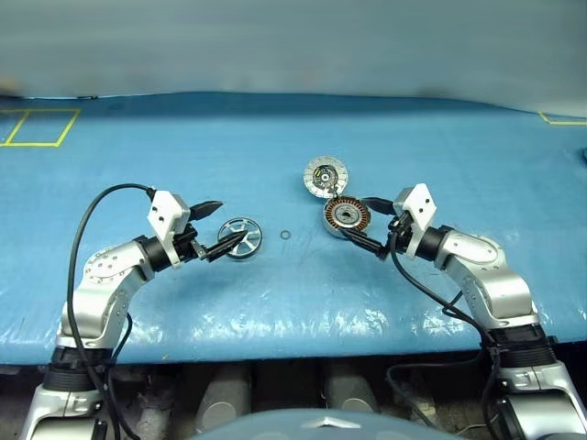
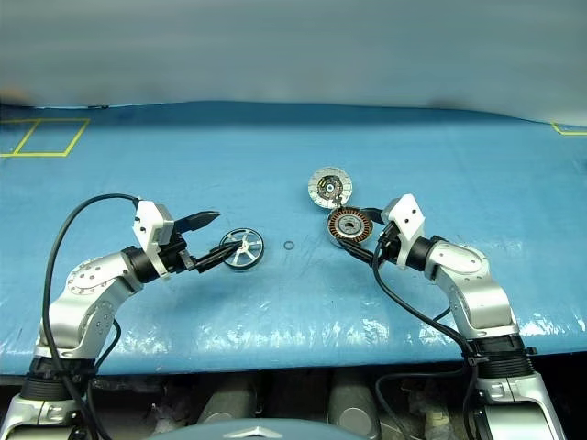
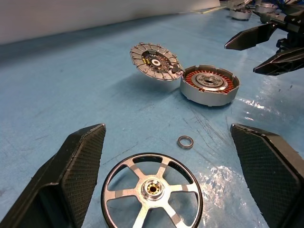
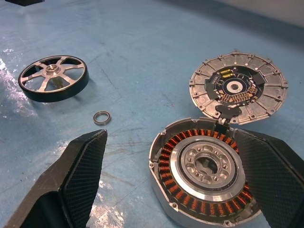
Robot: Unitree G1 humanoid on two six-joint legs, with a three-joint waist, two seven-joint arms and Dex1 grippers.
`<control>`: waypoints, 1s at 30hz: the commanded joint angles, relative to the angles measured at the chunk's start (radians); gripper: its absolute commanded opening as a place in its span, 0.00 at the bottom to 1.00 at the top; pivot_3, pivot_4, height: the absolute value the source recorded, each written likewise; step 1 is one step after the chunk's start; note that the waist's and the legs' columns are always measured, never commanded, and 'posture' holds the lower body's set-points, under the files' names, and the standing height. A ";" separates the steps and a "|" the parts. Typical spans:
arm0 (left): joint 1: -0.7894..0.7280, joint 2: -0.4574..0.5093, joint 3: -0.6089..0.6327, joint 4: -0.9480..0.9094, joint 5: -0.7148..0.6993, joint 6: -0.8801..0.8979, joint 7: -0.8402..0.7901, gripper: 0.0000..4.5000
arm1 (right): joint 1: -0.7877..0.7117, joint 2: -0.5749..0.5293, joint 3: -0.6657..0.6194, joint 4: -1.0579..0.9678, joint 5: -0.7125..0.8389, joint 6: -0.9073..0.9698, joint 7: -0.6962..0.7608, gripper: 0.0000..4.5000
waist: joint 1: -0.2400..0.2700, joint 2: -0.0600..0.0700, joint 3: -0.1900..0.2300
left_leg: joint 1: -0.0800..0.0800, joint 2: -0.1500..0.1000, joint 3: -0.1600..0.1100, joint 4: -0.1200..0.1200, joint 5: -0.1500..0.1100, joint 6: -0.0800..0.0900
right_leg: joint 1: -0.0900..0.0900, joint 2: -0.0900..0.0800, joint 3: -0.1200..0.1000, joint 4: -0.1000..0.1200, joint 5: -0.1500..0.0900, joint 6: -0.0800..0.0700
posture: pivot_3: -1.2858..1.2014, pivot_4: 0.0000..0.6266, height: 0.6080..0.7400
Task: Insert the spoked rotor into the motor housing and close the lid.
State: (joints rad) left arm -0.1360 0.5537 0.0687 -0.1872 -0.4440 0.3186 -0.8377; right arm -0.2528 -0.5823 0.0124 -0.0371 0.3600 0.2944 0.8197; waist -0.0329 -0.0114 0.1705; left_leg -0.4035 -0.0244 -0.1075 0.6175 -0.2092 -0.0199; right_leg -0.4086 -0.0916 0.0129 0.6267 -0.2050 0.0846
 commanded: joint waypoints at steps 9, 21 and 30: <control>-0.009 -0.023 0.019 -0.032 -0.027 -0.008 0.014 1.00 | -0.031 0.025 -0.004 0.008 -0.060 -0.031 -0.023 1.00 | 0.000 0.000 0.000 | 0.000 0.000 0.000 0.002 0.000 0.000 | 0.001 0.000 0.000 0.001 0.000 0.000 | 0.52 0.24 1.00; 0.008 -0.043 0.014 -0.032 -0.008 -0.019 0.041 1.00 | -0.050 0.077 -0.030 0.035 -0.085 -0.096 -0.079 1.00 | 0.000 0.000 0.000 | 0.000 0.000 0.000 0.004 0.000 0.000 | 0.001 0.000 0.000 0.002 0.002 0.001 | 0.52 0.24 1.00; 0.003 -0.037 0.016 -0.040 -0.010 -0.014 0.048 1.00 | -0.060 0.075 -0.022 0.046 -0.092 -0.098 -0.074 1.00 | -0.001 0.000 0.000 | 0.000 0.000 0.000 0.004 0.000 0.000 | 0.001 0.000 0.000 0.002 0.003 0.000 | 0.52 0.24 1.00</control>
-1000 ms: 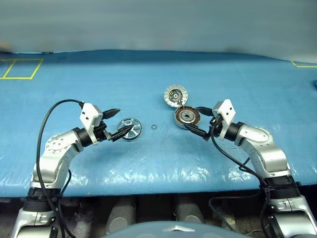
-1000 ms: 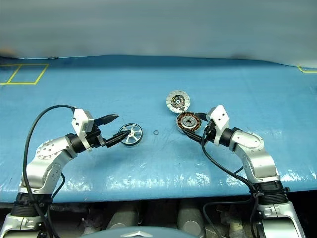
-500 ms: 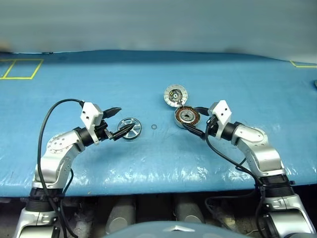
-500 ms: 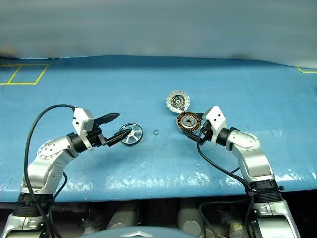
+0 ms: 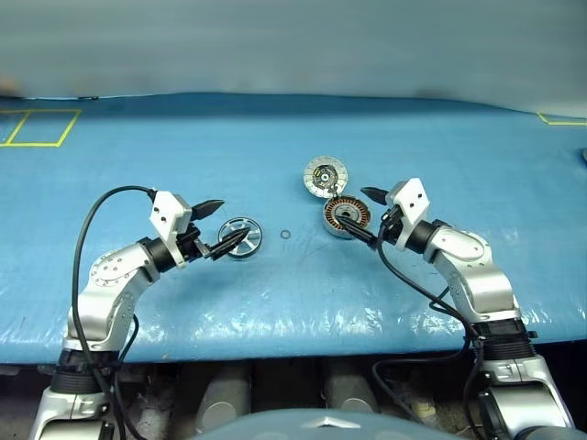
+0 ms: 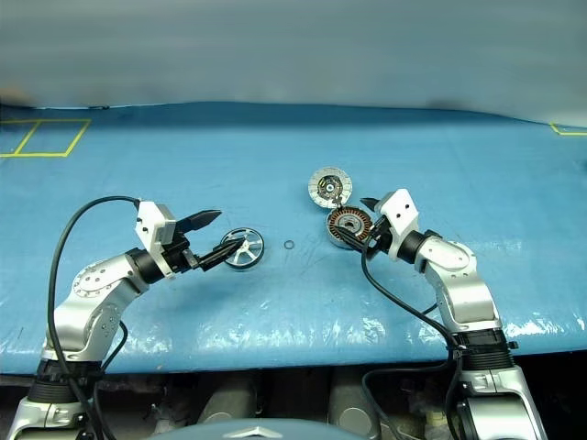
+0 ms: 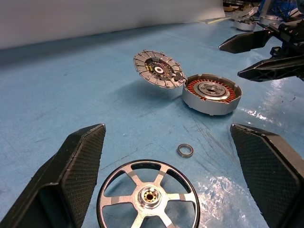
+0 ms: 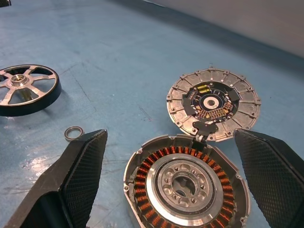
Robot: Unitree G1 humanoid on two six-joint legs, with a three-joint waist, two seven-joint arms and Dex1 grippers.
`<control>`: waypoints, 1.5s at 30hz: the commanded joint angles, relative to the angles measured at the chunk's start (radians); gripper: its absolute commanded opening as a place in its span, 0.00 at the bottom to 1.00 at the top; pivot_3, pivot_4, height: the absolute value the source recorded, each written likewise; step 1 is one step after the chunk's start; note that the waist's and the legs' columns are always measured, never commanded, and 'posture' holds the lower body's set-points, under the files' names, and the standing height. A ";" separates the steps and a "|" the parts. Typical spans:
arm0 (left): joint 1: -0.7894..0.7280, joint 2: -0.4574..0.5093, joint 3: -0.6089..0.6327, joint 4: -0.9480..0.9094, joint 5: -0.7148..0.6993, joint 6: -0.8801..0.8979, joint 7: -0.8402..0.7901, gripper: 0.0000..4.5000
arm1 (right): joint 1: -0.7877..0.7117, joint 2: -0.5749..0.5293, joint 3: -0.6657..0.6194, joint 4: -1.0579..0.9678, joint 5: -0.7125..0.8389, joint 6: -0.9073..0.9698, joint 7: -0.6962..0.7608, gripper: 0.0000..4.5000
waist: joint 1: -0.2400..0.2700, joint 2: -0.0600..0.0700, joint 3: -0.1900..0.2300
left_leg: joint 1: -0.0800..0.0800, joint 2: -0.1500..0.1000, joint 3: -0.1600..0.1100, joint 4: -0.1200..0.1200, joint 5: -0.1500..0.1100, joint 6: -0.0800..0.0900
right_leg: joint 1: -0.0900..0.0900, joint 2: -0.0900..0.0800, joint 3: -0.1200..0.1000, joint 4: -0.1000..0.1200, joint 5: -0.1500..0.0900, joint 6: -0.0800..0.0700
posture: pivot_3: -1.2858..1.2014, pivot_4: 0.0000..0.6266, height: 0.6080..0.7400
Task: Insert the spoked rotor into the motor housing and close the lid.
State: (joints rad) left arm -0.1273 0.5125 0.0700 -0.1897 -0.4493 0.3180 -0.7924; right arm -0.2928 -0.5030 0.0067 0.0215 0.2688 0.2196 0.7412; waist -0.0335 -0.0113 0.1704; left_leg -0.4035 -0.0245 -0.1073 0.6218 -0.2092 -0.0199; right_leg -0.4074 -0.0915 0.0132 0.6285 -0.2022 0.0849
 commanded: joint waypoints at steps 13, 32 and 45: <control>-0.002 -0.026 0.004 -0.032 0.012 -0.036 0.025 1.00 | -0.037 -0.027 0.011 0.012 -0.028 -0.007 0.054 1.00 | 0.000 0.000 0.000 | 0.000 0.000 0.000 0.001 0.000 0.000 | 0.000 0.000 0.000 0.000 0.001 0.000 | 0.52 0.24 1.00; -0.016 -0.096 -0.041 0.024 0.070 -0.106 0.057 1.00 | -0.454 -0.264 0.418 0.221 -0.413 -0.105 0.472 1.00 | 0.000 0.001 0.001 | 0.000 0.000 0.003 0.006 0.000 0.000 | 0.001 0.000 0.001 0.000 0.004 0.003 | 0.52 0.24 1.00; 0.080 -0.125 -0.013 -0.023 0.074 -0.152 0.109 1.00 | -0.575 -0.156 0.478 0.466 -0.512 -0.231 0.513 1.00 | -0.003 0.001 0.001 | -0.002 0.000 0.003 0.006 0.000 0.000 | -0.001 0.000 0.001 0.000 0.008 -0.001 | 0.52 0.24 1.00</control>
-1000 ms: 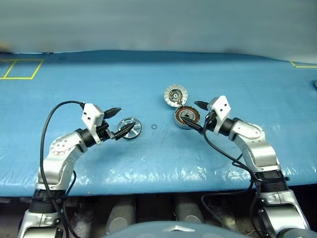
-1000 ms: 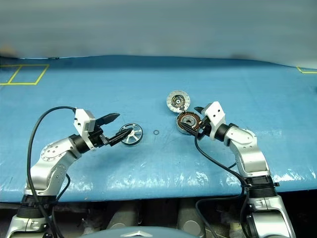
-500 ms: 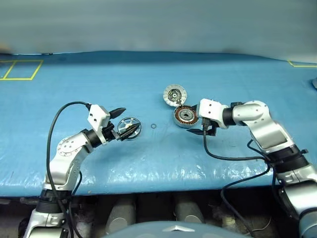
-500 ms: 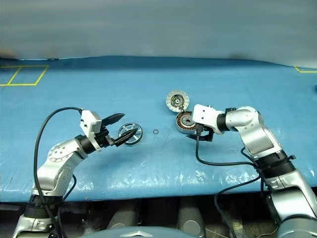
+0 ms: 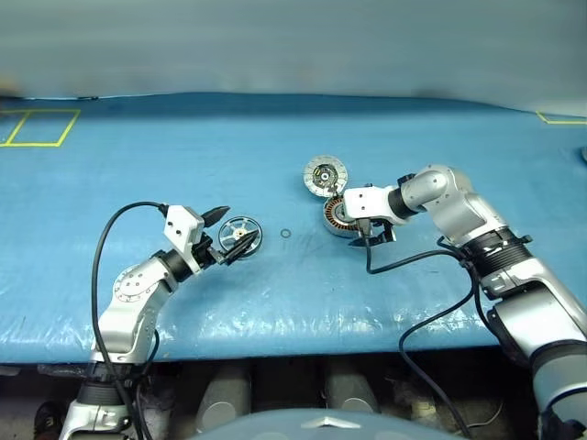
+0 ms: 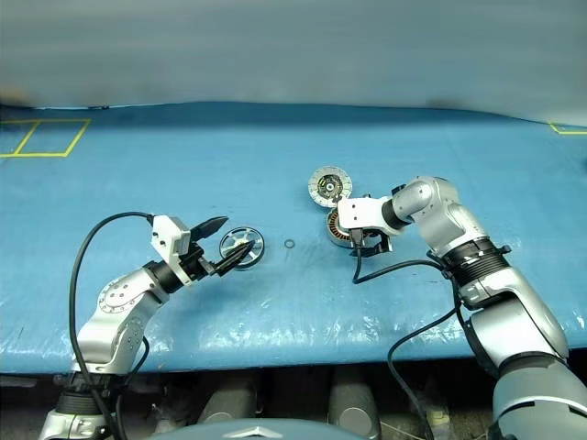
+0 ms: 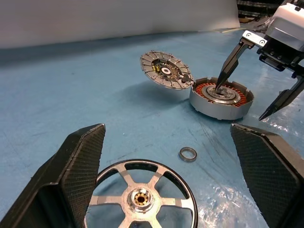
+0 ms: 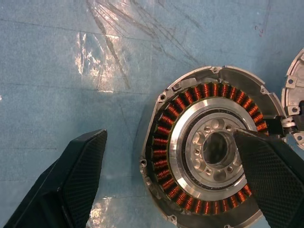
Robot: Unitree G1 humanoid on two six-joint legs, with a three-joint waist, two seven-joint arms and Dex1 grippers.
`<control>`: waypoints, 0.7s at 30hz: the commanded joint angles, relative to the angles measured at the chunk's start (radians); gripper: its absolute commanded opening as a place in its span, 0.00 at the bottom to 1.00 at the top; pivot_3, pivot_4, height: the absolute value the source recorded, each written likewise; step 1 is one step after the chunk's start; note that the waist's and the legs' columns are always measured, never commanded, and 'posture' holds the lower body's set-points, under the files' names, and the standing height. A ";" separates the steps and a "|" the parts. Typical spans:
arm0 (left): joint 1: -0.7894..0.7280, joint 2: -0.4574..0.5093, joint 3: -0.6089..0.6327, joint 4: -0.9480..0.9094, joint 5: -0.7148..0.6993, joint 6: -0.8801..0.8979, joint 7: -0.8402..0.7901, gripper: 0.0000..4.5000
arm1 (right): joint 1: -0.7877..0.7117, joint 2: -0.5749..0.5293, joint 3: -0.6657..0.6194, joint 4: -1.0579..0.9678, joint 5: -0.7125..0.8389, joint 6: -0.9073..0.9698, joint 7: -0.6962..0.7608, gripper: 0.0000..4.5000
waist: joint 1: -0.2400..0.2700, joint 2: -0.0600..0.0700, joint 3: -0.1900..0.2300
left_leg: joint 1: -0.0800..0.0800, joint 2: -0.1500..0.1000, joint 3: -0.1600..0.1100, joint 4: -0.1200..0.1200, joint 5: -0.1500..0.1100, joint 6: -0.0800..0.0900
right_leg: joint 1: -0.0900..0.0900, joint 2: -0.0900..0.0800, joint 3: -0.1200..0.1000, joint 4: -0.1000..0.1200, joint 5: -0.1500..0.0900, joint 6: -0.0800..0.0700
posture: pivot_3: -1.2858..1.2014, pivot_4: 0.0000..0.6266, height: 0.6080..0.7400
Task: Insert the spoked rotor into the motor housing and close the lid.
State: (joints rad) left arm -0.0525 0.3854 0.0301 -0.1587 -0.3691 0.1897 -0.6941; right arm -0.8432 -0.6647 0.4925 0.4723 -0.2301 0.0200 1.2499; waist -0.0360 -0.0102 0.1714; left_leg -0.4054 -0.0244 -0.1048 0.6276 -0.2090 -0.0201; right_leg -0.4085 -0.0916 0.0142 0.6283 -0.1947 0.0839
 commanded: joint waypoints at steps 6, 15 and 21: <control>0.013 0.013 0.033 -0.057 -0.010 -0.023 0.019 1.00 | -0.007 0.001 -0.023 0.000 -0.021 -0.046 0.006 1.00 | 0.000 0.000 0.000 | 0.000 0.000 0.000 0.001 0.000 0.000 | 0.000 0.000 0.000 0.000 0.000 0.000 | 0.52 0.24 1.00; -0.018 0.009 0.014 -0.039 0.001 -0.014 0.019 1.00 | 0.013 -0.042 -0.041 -0.079 -0.026 -0.029 -0.004 1.00 | 0.000 0.000 0.000 | 0.000 0.000 0.000 0.000 0.000 0.000 | 0.000 0.000 0.000 0.000 0.000 0.000 | 0.52 0.24 1.00; -0.028 0.007 0.006 -0.032 0.005 -0.016 0.018 1.00 | 0.023 -0.047 -0.030 -0.083 -0.045 -0.017 -0.008 1.00 | 0.000 0.000 0.000 | 0.000 0.000 0.000 0.000 0.000 0.000 | 0.000 0.000 0.000 0.000 0.001 0.000 | 0.52 0.24 1.00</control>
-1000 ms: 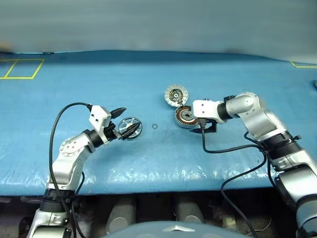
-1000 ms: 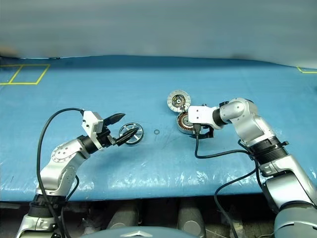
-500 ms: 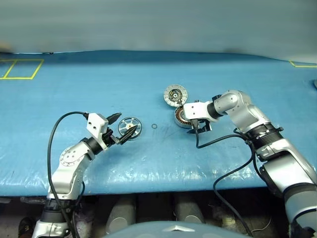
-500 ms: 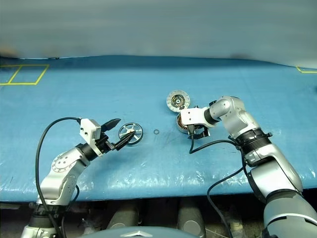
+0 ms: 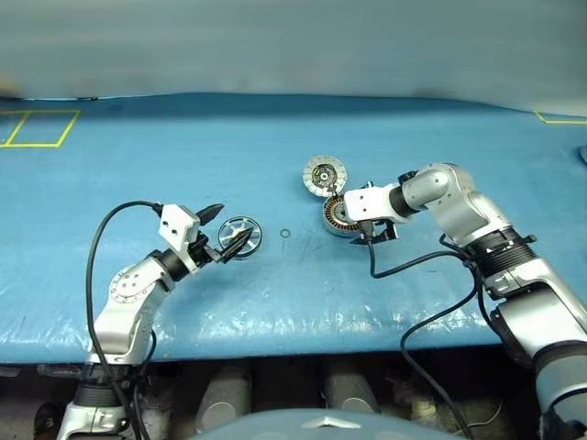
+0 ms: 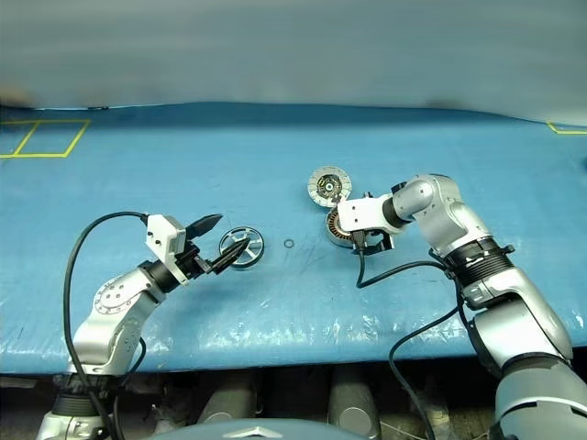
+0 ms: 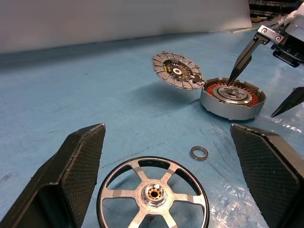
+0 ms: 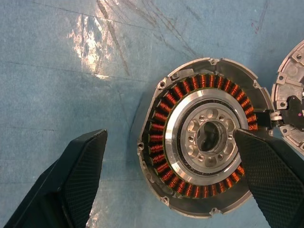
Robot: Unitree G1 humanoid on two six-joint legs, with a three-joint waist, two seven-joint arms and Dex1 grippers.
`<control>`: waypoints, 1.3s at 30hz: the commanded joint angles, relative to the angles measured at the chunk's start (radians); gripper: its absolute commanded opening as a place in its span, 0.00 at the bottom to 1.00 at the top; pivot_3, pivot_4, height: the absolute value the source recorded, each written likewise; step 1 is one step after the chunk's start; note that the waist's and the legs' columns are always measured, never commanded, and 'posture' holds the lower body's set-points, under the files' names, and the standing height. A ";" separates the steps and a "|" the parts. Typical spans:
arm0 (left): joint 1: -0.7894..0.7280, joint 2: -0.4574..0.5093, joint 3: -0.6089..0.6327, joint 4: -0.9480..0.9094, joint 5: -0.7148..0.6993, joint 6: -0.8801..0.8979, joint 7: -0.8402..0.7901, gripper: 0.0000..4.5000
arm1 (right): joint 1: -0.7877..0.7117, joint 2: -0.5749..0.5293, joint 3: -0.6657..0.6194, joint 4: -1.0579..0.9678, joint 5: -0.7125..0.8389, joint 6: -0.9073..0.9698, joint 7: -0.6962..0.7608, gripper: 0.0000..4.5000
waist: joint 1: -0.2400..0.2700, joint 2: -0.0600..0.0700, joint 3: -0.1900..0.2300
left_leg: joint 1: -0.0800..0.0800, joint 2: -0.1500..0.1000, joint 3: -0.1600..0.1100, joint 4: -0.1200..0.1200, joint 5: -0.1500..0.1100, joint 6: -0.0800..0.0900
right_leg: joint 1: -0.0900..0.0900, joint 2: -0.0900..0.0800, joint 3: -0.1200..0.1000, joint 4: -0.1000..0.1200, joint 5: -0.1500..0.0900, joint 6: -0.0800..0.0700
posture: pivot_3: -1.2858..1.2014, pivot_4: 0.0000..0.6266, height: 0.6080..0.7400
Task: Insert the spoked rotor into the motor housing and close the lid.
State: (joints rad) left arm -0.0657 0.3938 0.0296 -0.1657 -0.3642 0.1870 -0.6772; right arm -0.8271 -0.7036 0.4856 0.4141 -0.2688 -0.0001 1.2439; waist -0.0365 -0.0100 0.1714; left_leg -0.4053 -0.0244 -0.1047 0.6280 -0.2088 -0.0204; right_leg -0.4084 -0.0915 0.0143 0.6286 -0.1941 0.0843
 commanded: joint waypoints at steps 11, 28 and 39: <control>0.001 -0.008 0.014 -0.021 0.004 -0.021 0.026 1.00 | 0.023 0.022 -0.017 0.005 -0.021 0.021 -0.006 0.91 | 0.000 0.000 0.000 | 0.000 0.000 0.000 0.000 0.000 0.000 | 0.000 0.000 0.000 0.000 0.000 0.000 | 0.52 0.24 1.00; 0.020 -0.004 0.012 -0.030 0.006 -0.017 0.042 1.00 | 0.168 0.085 -0.115 -0.219 0.064 0.114 -0.054 0.46 | -0.002 0.000 0.000 | 0.001 0.000 0.000 0.000 0.000 0.000 | 0.001 0.000 0.000 0.000 0.001 -0.001 | 0.52 0.24 1.00; 0.021 -0.004 0.003 -0.028 0.014 -0.013 0.045 1.00 | 0.347 0.024 -0.097 -0.581 0.063 0.363 -0.038 0.46 | 0.007 0.000 0.000 | 0.001 0.000 0.000 0.001 0.000 0.000 | 0.002 0.000 0.000 0.000 -0.002 0.004 | 0.52 0.24 1.00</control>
State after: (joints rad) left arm -0.0397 0.3893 0.0285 -0.1656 -0.3536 0.1868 -0.6335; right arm -0.4826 -0.6688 0.3883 -0.1104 -0.2062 0.3377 1.2011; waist -0.0292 -0.0103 0.1711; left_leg -0.4043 -0.0243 -0.1051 0.6291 -0.2086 -0.0206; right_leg -0.4068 -0.0914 0.0145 0.6289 -0.1962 0.0884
